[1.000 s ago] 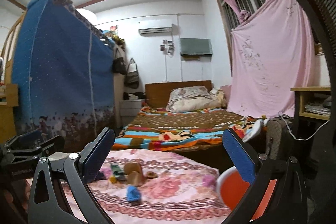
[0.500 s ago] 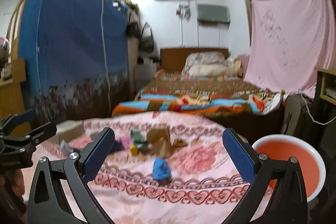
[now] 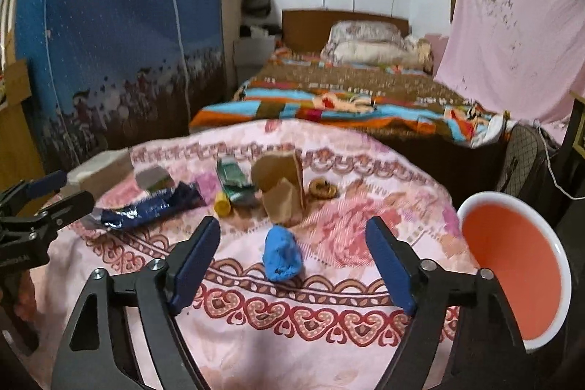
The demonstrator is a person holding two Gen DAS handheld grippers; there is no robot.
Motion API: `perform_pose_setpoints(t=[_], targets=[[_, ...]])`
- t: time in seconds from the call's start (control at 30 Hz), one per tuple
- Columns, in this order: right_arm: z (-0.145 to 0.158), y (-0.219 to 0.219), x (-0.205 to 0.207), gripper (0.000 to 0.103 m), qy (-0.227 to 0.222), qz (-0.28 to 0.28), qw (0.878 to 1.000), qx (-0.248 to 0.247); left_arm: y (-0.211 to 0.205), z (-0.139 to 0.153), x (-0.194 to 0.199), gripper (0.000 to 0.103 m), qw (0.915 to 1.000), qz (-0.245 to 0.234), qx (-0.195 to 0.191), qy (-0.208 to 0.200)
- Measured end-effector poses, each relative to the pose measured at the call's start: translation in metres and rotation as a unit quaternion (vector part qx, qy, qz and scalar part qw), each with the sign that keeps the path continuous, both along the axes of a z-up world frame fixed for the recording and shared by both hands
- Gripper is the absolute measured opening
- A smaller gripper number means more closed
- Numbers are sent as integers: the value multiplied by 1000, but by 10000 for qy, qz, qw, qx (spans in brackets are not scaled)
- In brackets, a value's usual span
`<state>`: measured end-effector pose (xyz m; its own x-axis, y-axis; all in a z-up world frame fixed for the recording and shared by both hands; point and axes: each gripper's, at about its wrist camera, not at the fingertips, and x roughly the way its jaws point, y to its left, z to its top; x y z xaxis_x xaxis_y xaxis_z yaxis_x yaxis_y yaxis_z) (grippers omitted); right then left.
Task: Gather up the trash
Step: 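Grasp the blue snack bag with the left tool while the right tool grasps the blue crumpled item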
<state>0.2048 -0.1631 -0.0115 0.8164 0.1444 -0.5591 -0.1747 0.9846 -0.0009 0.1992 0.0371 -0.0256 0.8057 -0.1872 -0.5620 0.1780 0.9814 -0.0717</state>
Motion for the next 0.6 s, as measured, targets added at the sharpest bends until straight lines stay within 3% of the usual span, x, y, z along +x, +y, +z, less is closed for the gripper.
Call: perform_pose_setpoints(t=[0.17,0.33,0.4,0.53,0.6], targets=[[-11,1,13,65,423,16,9991,-2,-4,-16,21,66,9975,-204,112,671],[-15,1,19,63,654,-2,9979,-10,-9,-21,26,62,9950,-422,236,875],[-18,2,23,61,776,3,9970,-37,-12,-21,26,51,9938,-500,372,917],[-25,3,29,48,1005,28,9949,-78,-21,-25,27,37,9902,-605,652,1076],[-26,4,30,40,1068,75,9942,-71,-23,-24,28,26,9889,-717,692,1105]])
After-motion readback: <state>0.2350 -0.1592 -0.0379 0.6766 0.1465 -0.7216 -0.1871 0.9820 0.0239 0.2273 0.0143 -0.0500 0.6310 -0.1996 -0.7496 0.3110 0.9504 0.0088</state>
